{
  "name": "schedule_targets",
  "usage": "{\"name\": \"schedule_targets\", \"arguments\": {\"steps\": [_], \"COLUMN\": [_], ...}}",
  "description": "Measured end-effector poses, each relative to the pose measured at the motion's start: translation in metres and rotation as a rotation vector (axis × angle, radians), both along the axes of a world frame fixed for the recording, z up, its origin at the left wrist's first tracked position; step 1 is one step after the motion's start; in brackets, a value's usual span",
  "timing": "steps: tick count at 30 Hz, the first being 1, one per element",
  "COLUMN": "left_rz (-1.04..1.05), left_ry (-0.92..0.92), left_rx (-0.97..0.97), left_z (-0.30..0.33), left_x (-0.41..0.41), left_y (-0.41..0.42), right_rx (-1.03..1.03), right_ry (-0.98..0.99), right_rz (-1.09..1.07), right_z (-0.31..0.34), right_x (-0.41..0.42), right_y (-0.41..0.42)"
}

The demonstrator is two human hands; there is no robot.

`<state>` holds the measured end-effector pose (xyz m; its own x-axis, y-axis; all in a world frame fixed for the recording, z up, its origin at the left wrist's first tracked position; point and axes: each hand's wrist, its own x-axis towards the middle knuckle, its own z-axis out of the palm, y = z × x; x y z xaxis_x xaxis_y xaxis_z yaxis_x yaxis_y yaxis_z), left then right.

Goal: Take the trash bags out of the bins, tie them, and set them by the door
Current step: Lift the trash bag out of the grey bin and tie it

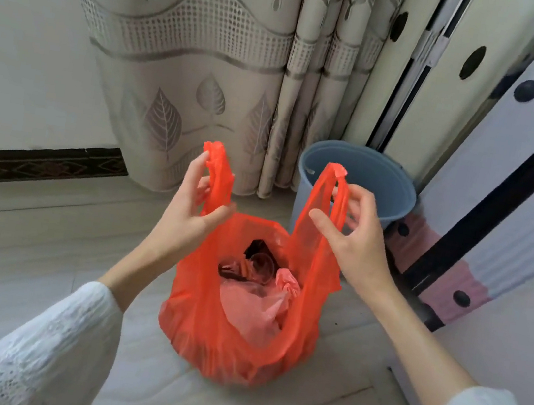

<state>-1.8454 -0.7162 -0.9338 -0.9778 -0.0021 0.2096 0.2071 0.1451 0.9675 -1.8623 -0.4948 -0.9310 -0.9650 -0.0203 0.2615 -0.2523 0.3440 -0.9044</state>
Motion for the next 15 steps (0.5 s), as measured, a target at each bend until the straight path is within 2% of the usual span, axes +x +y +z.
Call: {"name": "schedule_targets", "arguments": {"steps": [3,6,8,12,13,15], "left_rz": [0.047,0.102,0.111,0.103,0.11,0.147], "left_ry": [0.048,0.066,0.066,0.077,0.074,0.05], "left_rx": [0.046,0.087,0.069,0.016,0.021,0.068], "left_z": [-0.012,-0.013,-0.012,-0.011,-0.012,-0.015], "left_x": [-0.002,-0.002,-0.001,-0.001,-0.001,0.0], "left_y": [0.004,0.002,-0.002,-0.012,-0.015,-0.02], "right_rx": [0.047,0.104,0.209,0.485,0.46,0.273], "right_ry": [-0.039,-0.049,-0.089,-0.084,-0.078,-0.1], "right_rz": [-0.003,0.102,0.124,-0.05,-0.068,-0.035], "right_z": [-0.028,-0.047,-0.062,-0.085,-0.087,-0.088], "right_x": [0.007,0.012,0.008,-0.013,-0.015,-0.01], "right_y": [0.014,0.017,0.014,-0.003,-0.01,-0.022]}}
